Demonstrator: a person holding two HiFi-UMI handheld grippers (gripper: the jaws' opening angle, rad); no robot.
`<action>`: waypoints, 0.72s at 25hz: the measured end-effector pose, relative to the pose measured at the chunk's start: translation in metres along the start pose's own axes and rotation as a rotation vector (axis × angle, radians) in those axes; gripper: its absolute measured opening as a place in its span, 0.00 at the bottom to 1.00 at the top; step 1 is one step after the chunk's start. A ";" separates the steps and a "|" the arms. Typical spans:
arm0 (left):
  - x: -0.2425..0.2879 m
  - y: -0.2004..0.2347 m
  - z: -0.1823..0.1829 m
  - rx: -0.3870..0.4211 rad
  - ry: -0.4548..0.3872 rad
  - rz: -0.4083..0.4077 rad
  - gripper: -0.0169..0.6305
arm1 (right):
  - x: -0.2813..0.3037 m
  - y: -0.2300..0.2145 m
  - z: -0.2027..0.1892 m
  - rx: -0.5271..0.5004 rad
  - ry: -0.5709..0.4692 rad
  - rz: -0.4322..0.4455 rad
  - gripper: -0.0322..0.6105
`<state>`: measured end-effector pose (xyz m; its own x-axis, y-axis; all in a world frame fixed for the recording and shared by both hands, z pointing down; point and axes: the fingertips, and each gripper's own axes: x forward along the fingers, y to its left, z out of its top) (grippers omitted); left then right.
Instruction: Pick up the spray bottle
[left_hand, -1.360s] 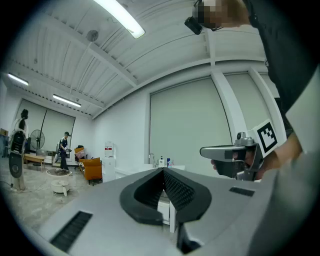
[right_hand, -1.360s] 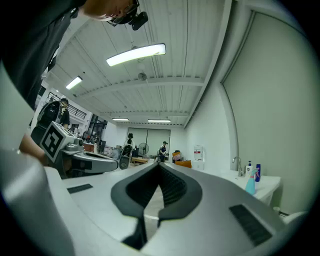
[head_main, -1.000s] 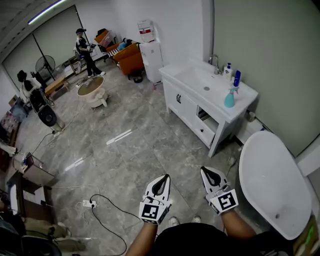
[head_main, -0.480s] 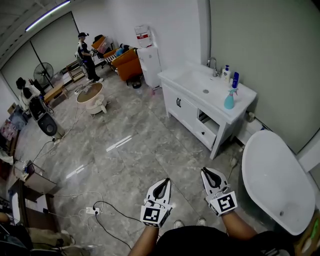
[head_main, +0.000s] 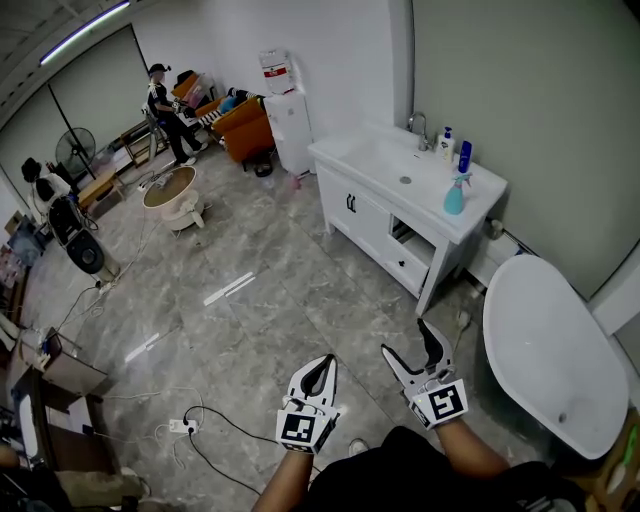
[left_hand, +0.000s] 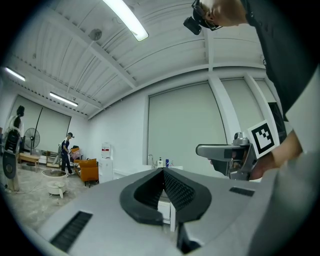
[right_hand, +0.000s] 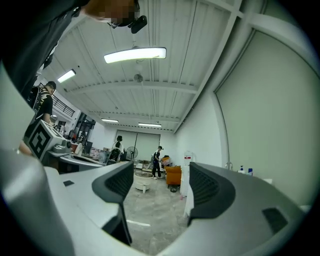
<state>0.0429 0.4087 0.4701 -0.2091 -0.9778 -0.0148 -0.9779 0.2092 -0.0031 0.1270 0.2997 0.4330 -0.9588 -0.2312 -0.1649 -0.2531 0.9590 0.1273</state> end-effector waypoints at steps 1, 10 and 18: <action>0.001 0.002 -0.001 -0.007 0.001 0.000 0.02 | 0.003 0.001 -0.001 0.008 -0.003 -0.003 0.58; 0.029 0.022 -0.011 -0.022 0.015 0.009 0.02 | 0.046 -0.015 -0.015 0.031 -0.006 -0.004 0.97; 0.092 0.049 -0.012 -0.006 0.019 0.022 0.02 | 0.092 -0.063 -0.035 0.036 0.006 0.012 0.97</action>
<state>-0.0239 0.3287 0.4806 -0.2306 -0.9730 0.0041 -0.9730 0.2306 0.0032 0.0503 0.2119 0.4441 -0.9627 -0.2200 -0.1578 -0.2364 0.9671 0.0940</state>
